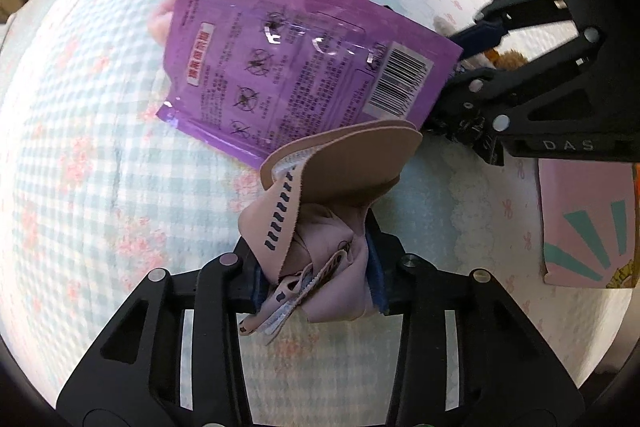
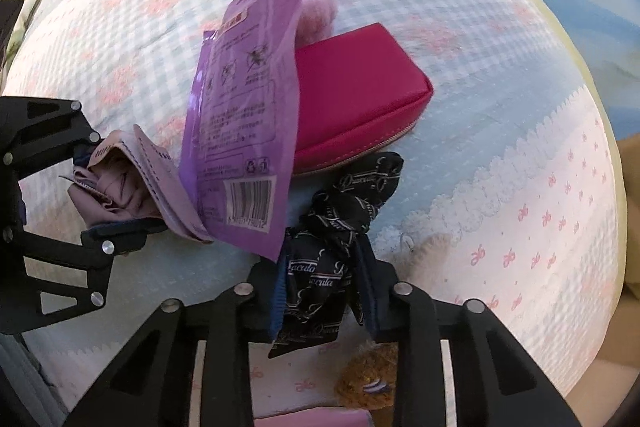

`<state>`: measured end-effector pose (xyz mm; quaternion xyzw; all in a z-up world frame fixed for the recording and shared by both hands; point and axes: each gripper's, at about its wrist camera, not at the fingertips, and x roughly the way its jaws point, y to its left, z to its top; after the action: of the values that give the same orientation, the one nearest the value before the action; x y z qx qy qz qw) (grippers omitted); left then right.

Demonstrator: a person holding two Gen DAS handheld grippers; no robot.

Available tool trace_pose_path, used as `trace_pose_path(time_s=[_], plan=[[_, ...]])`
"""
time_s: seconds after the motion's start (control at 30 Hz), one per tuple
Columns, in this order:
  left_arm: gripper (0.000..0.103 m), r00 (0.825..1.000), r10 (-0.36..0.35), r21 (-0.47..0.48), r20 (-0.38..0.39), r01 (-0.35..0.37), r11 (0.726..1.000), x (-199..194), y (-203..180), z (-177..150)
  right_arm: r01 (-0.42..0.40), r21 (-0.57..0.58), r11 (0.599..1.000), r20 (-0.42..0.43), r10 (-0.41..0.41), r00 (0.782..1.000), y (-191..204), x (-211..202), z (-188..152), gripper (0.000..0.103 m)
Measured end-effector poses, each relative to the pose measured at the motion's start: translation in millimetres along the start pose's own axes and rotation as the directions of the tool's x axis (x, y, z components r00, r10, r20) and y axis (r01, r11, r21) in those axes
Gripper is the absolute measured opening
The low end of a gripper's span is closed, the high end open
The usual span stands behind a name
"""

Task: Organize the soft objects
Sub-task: 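Grasp the beige fabric item with the left tool while the right tool grasps the black cloth, then carry the beige fabric and black cloth over the box and release them inside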

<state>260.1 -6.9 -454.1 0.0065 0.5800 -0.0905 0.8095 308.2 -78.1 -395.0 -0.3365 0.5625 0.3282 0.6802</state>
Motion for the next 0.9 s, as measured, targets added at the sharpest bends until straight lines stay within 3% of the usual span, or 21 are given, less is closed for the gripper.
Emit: trace_pose_path(time_s=[0.27, 0.47, 0.7, 0.9], plan=[[0.034, 1.000, -0.001, -0.053, 0.022, 0.002, 0.999, -20.2, 24.6, 14.4, -0.007, 0.099, 0.995, 0.048, 0.003, 0.999, -11.1, -29.3, 0.5, 0.025], [0.034, 0.998, -0.007, -0.082, 0.061, 0.012, 0.997, -55.9, 35.9, 21.8, -0.017, 0.189, 0.982, 0.109, -0.004, 0.994, -17.0, -69.2, 1.4, 0.025], [0.034, 0.992, -0.007, -0.108, 0.129, 0.021, 0.994, -119.8, 44.5, 32.8, -0.014, 0.275, 0.961, 0.218, -0.048, 0.975, 1.6, -131.6, -25.6, 0.025], [0.034, 0.982, -0.014, -0.115, 0.188, 0.036, 0.993, -183.6, 20.4, 26.3, -0.022, 0.383, 0.924, 0.287, -0.096, 0.953, 21.3, -186.7, -54.5, 0.025]])
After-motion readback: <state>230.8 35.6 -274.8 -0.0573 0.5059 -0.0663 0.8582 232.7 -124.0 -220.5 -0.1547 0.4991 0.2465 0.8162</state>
